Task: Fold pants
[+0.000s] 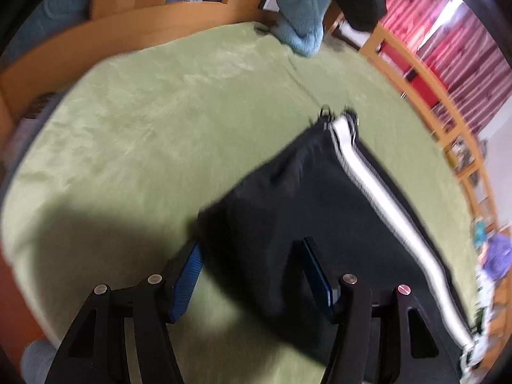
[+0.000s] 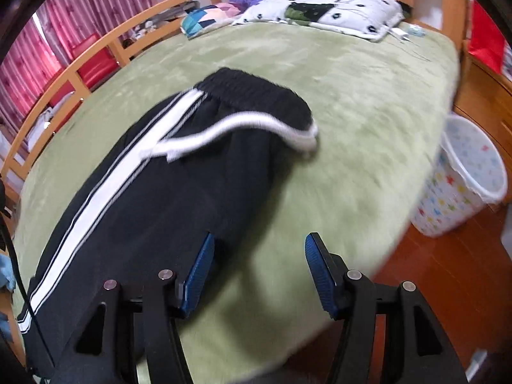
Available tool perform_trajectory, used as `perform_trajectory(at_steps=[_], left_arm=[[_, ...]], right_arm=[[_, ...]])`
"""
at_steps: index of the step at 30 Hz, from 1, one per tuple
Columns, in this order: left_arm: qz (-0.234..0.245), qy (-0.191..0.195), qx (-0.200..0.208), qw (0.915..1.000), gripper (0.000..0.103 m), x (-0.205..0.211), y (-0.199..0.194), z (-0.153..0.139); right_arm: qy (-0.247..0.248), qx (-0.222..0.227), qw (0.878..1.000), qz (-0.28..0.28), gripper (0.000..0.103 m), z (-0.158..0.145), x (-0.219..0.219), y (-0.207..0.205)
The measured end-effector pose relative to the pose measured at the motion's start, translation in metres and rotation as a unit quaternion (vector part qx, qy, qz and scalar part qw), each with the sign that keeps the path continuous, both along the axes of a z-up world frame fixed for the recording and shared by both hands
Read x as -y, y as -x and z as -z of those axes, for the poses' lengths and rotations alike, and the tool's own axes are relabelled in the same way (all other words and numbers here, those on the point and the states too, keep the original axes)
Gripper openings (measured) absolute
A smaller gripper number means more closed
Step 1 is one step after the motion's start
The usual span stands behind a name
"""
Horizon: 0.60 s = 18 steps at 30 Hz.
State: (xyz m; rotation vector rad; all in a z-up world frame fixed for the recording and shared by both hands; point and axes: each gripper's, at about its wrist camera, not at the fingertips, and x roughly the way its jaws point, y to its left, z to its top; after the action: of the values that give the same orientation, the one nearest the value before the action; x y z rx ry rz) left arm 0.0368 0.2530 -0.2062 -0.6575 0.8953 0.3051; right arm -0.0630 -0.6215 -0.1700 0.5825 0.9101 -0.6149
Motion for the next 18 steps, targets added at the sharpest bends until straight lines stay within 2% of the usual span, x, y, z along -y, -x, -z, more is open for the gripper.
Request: perform_trajectory(at_steps=[3,5,6,10,13,15,18], left_arm=[[0.0,0.04,0.02,0.999,0.048,-0.012,-0.014,0.006],[0.008,0.056,0.027,0.998,0.027,-0.015,-0.02,0.01],[0.017,0.069,0.032,0.997,0.021,-0.016,-0.021,0.01],[0.027,0.082,0.056,0.9947,0.018,-0.016,-0.019,-0.008],[0.043,0.039,0.07,0.9959,0.018,-0.002,-0.019,-0.041],[0.059,-0.004,0.083,0.9948,0.018,0.017,-0.021,-0.07],[0.091,-0.075,0.106,0.9873,0.018,0.06,-0.026,-0.117]], right_arm=[[-0.023,0.012,0.999,0.021,0.059,-0.004,-0.027,0.023],[-0.028,0.021,0.999,0.023,0.059,-0.008,-0.039,0.02],[-0.026,0.021,0.999,0.02,0.059,-0.01,-0.045,0.015],[-0.015,0.022,0.999,-0.02,0.059,-0.019,-0.072,-0.011],[0.013,0.025,0.998,-0.053,0.059,-0.029,-0.091,-0.023],[0.03,0.029,0.996,-0.081,0.059,-0.035,-0.102,-0.029],[0.051,0.031,0.992,-0.115,0.059,-0.04,-0.11,-0.032]])
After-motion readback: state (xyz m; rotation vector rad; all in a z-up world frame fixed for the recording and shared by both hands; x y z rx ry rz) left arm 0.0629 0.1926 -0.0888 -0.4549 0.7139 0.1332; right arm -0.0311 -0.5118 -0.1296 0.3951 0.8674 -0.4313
